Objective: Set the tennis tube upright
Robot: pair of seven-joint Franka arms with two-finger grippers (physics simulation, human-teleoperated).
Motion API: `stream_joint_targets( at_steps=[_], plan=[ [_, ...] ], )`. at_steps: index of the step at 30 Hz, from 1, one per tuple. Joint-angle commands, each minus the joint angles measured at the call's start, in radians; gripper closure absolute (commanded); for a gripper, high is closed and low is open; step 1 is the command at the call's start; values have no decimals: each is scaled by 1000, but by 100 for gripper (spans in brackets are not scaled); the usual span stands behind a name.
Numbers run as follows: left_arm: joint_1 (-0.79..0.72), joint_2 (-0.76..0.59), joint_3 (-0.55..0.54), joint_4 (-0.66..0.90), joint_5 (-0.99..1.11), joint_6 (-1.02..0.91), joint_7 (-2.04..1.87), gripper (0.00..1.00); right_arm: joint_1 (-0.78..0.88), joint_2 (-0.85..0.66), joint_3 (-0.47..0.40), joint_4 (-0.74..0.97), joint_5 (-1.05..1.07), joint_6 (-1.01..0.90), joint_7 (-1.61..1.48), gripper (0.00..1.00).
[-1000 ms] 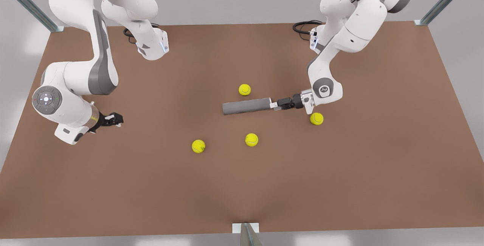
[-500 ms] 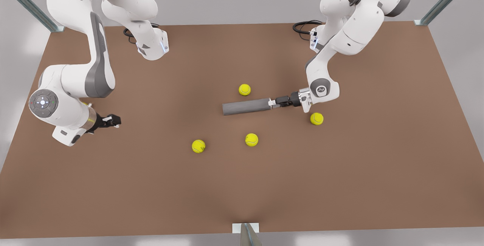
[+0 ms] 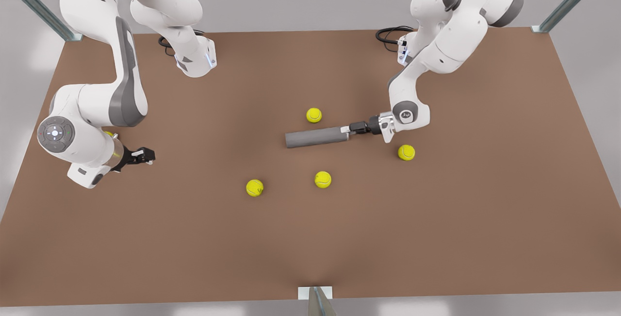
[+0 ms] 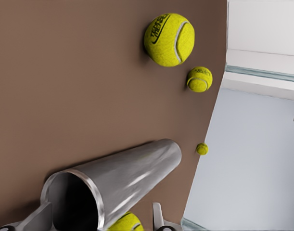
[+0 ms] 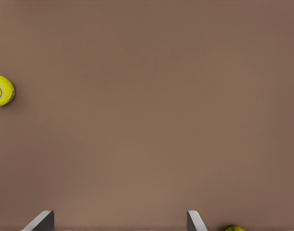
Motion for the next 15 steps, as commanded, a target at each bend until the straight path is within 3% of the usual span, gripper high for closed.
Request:
stream_joint_targets(
  at_steps=[1,15],
  plan=[
    [0,0,-1,-1,-12,0,0,1,-2,0,0,0,0,0,0,0],
    [0,0,-45,21,-64,8,-2,1,2,-2,2,-3,0,-6,0,0]
  ],
)
